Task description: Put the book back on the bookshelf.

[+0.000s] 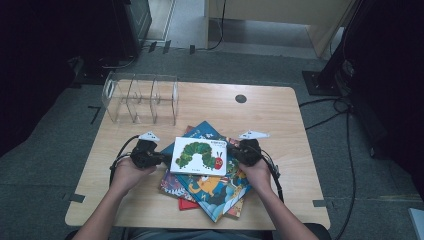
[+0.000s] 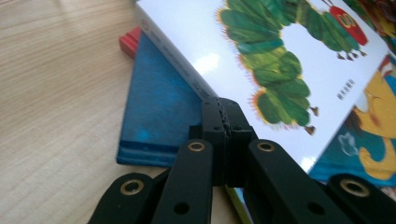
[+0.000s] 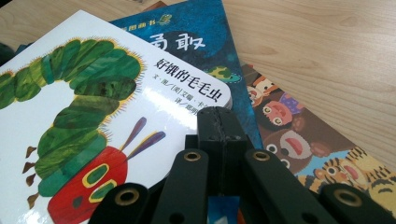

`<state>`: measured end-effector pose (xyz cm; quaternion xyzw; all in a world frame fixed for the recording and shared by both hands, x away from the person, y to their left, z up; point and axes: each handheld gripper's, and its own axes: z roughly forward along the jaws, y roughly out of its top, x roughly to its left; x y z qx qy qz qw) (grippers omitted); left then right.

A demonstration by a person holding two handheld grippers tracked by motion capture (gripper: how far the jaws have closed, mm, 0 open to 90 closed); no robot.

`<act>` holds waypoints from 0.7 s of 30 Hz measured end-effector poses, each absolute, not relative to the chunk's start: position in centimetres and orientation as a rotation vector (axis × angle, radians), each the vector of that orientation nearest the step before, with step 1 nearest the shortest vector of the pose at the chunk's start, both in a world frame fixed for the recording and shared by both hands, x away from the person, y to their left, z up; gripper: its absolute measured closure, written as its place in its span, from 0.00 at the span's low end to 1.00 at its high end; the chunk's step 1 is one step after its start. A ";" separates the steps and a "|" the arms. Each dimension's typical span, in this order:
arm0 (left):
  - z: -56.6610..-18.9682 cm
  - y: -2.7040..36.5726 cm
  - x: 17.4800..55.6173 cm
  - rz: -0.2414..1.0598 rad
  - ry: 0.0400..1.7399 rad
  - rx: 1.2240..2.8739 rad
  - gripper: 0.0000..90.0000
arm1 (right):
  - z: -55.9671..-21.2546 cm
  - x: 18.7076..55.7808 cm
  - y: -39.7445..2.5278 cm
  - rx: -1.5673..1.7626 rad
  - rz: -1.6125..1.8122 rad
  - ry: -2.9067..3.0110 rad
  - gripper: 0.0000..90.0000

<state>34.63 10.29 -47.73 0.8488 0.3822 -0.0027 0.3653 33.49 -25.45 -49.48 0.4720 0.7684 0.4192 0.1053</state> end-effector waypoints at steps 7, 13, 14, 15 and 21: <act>-47.5 10.5 36.9 0.017 1.004 2.161 1.00 | -49.5 31.2 -25.9 1.402 1.251 2.269 1.00; -47.5 10.2 38.9 0.023 1.012 2.143 1.00 | -49.6 28.7 -25.5 1.362 1.262 2.289 1.00; -47.5 10.2 38.9 0.023 1.012 2.143 1.00 | -49.6 28.7 -25.5 1.362 1.262 2.289 1.00; -47.5 10.0 39.2 0.023 1.008 2.148 1.00 | -49.6 28.4 -25.4 1.360 1.263 2.292 1.00; -47.8 9.3 41.1 0.034 0.995 2.165 1.00 | -49.4 26.1 -25.3 1.368 1.252 2.315 1.00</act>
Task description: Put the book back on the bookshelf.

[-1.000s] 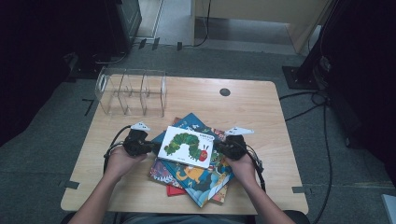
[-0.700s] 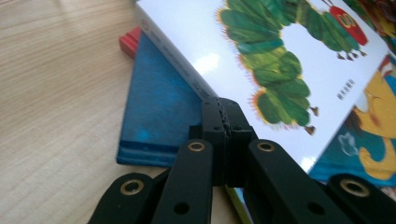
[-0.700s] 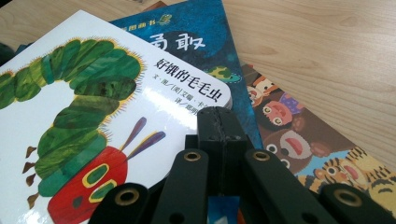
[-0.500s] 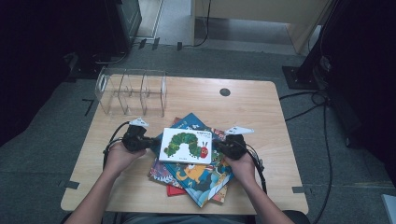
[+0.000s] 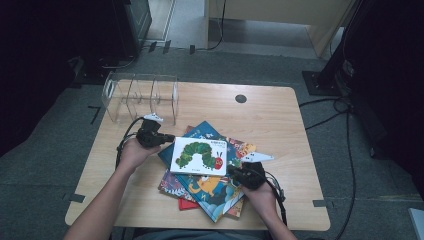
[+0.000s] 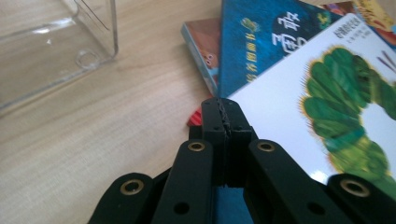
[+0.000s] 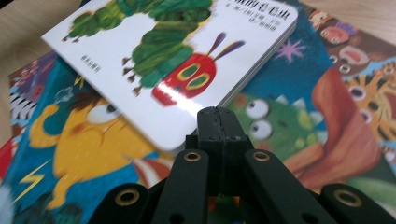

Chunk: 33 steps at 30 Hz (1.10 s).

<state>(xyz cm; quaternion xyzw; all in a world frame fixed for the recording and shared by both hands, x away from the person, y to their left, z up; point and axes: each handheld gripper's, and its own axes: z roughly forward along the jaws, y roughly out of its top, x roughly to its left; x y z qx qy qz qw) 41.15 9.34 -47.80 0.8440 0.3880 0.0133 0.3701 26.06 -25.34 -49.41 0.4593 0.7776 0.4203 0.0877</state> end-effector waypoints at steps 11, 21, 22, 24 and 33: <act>-48.0 8.6 42.0 0.062 0.975 2.178 1.00 | -49.5 24.0 -24.2 1.328 1.285 2.367 1.00; -47.9 9.0 41.0 0.046 0.955 2.186 1.00 | -49.5 25.0 -24.1 1.301 1.293 2.389 1.00; -47.9 9.1 40.8 0.038 0.948 2.182 1.00 | -49.5 25.1 -24.2 1.302 1.292 2.391 1.00; -47.8 9.2 40.5 0.030 0.937 2.176 1.00 | -49.5 25.4 -24.4 1.308 1.289 2.392 1.00; -47.8 8.9 39.0 0.037 0.924 2.205 1.00 | -49.3 26.9 -25.8 1.355 1.268 2.379 1.00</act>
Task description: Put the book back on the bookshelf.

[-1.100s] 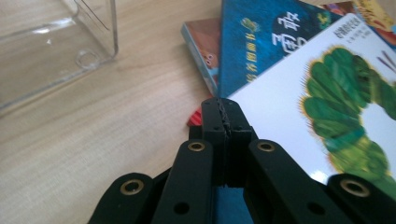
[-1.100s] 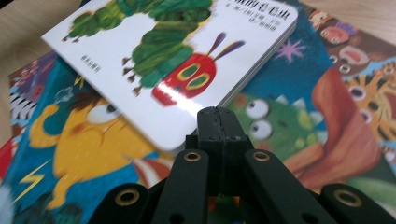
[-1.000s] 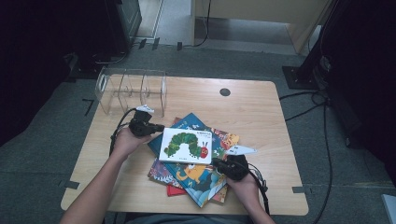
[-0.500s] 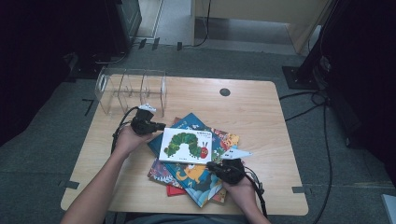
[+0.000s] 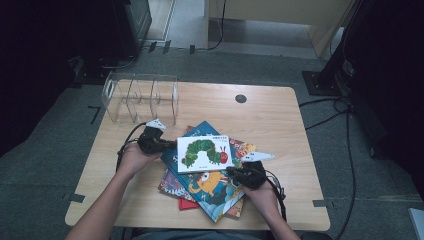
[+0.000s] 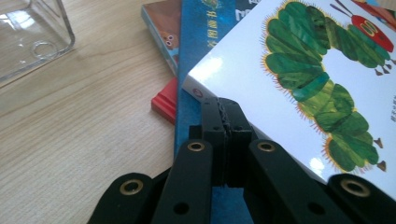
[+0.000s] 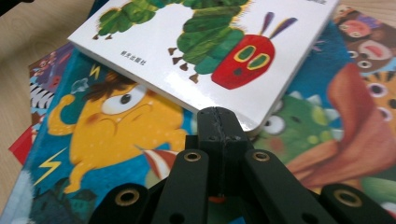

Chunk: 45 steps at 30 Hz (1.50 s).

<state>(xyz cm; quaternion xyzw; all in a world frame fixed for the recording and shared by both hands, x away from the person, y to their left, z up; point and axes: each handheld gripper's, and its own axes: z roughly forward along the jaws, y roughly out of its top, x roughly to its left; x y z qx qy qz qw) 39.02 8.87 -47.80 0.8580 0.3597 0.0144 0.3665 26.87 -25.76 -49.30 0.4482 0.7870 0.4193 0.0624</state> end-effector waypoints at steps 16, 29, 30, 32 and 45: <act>-47.8 8.3 42.1 0.051 0.982 2.192 1.00 | -49.3 28.4 -26.7 1.387 1.260 2.345 1.00; -47.7 8.3 39.5 -0.002 0.912 2.234 1.00 | -49.4 30.1 -28.1 1.424 1.242 2.292 1.00; -47.7 8.4 38.9 -0.006 0.900 2.239 1.00 | -49.4 30.3 -28.3 1.434 1.250 2.292 1.00; -47.8 8.4 38.2 -0.021 0.890 2.227 1.00 | -49.5 30.4 -28.4 1.434 1.262 2.296 1.00; -47.7 7.3 36.9 -0.029 0.904 2.235 1.00 | -49.7 31.6 -27.9 1.408 1.298 2.304 1.00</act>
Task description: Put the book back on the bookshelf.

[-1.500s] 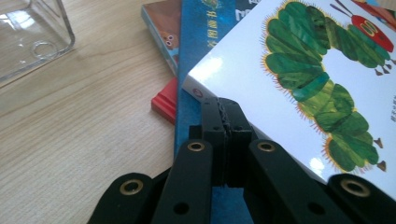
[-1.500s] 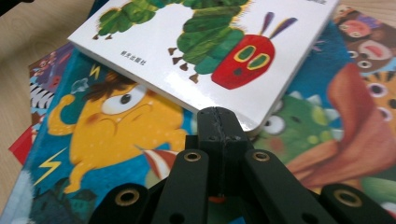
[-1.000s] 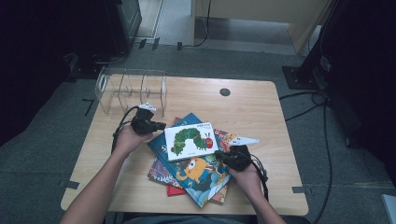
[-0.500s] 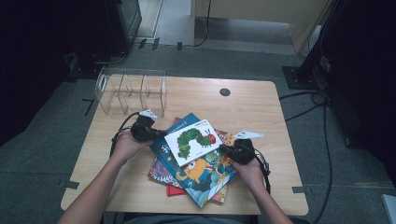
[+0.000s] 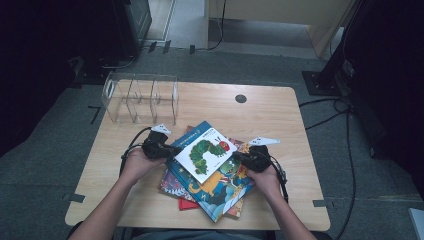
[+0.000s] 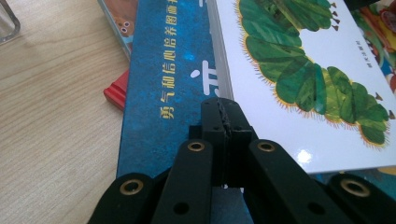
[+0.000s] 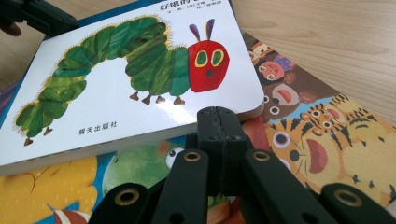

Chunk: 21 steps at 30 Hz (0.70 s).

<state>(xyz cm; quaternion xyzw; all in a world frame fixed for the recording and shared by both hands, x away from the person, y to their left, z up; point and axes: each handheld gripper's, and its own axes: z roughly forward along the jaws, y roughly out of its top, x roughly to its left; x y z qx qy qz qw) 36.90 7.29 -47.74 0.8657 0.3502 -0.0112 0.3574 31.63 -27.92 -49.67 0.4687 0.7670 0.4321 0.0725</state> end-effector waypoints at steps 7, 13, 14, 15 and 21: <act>-47.7 7.9 35.7 -0.079 0.932 2.233 1.00 | -49.5 32.2 -26.4 1.380 1.298 2.350 1.00; -47.6 8.6 34.8 -0.126 1.011 2.216 1.00 | -49.6 32.5 -25.2 1.363 1.315 2.366 1.00; -47.6 8.6 34.8 -0.126 1.011 2.216 1.00 | -49.6 32.5 -25.0 1.355 1.314 2.370 1.00; -47.5 8.7 34.6 -0.130 1.023 2.216 1.00 | -49.6 32.5 -25.0 1.355 1.314 2.370 1.00; -47.4 9.3 33.5 -0.118 1.059 2.210 1.00 | -49.4 33.0 -23.9 1.355 1.302 2.384 1.00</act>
